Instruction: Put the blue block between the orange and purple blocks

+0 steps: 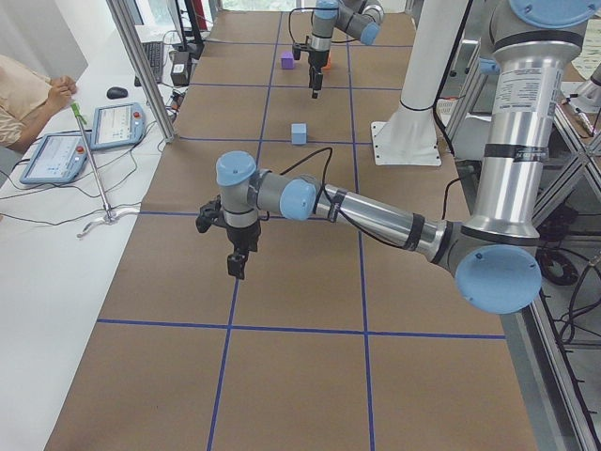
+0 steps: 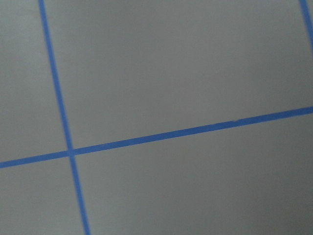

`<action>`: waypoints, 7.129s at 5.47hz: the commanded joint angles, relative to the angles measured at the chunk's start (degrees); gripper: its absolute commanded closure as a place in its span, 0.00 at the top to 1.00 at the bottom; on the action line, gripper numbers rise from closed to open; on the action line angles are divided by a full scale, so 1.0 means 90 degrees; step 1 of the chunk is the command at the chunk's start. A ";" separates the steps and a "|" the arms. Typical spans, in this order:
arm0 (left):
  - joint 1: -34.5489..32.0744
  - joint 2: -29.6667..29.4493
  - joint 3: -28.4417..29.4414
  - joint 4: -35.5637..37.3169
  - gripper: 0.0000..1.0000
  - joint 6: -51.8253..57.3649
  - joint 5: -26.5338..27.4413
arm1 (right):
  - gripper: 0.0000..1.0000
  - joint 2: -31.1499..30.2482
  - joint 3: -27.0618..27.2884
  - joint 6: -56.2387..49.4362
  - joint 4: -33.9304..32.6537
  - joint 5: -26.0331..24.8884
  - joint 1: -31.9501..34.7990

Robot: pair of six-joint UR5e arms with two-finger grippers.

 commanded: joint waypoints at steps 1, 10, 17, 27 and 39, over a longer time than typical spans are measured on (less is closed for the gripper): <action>-0.1344 0.0397 0.1098 -0.0087 1.00 0.1798 -0.0452 | 1.00 0.0831 -0.1355 0.0123 -0.0093 -0.0484 -0.0269; -0.1329 0.0536 0.1132 -0.0098 1.00 0.1752 -0.0798 | 0.72 0.0600 -0.2954 -0.0150 0.2066 -0.1033 -0.0240; -0.1310 0.0536 0.0576 -0.0361 1.00 -0.0230 -0.0808 | 0.01 -0.2496 0.0618 -0.3621 0.0277 0.1786 0.3065; -0.1261 0.0507 0.0507 -0.0518 1.00 -0.0181 -0.0798 | 0.84 -0.5231 -0.1382 -0.1908 0.5444 0.1295 0.2906; -0.1242 0.0536 0.0498 -0.0508 1.00 -0.0172 -0.0798 | 1.00 -0.5045 -0.0952 -0.7924 0.0727 0.3763 0.7348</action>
